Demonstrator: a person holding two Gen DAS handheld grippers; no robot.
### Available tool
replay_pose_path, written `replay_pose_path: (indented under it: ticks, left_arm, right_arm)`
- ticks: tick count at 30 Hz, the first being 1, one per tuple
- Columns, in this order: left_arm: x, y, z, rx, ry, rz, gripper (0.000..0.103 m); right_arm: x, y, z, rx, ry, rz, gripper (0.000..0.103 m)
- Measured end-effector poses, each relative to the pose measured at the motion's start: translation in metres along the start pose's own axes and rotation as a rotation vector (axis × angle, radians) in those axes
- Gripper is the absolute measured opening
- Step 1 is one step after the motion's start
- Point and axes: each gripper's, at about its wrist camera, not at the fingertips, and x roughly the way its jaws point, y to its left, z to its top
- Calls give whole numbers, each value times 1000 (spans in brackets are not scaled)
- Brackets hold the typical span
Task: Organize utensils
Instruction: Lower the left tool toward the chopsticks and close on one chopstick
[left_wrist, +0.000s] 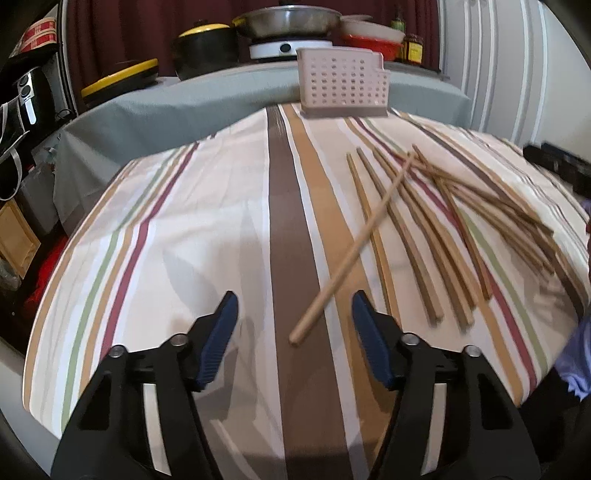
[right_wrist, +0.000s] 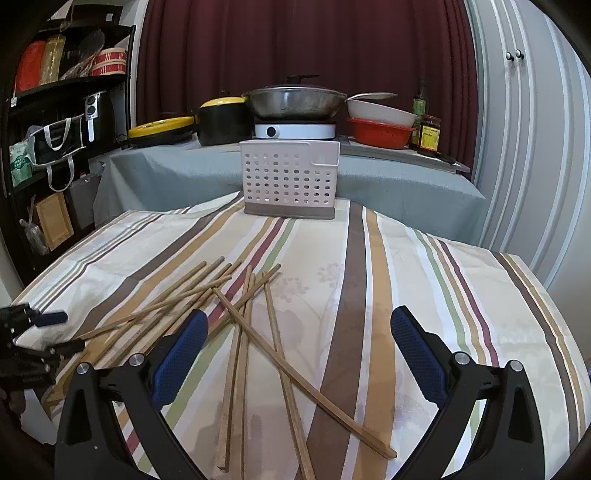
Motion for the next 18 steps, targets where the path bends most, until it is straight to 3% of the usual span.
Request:
replay_pose_path:
  ticks: [4,8,11,18]
  left_arm:
    - [-1,-2,-8,3,-1,-23,46]
    - [-2,-6,-9,12,-12,-59,19]
    - [-2,-11,-9,18,-13,-74,11]
    - [-7,-10,-9,-5,-41,-78,8]
  right_arm:
    - [-2,1,-1,4,-8,7,96]
    - [-4,1,-3,5,-11,8,96]
    - [-7,0,-5,9,-12,7,96]
    - [-8,-10,-15,12,7,-3,96]
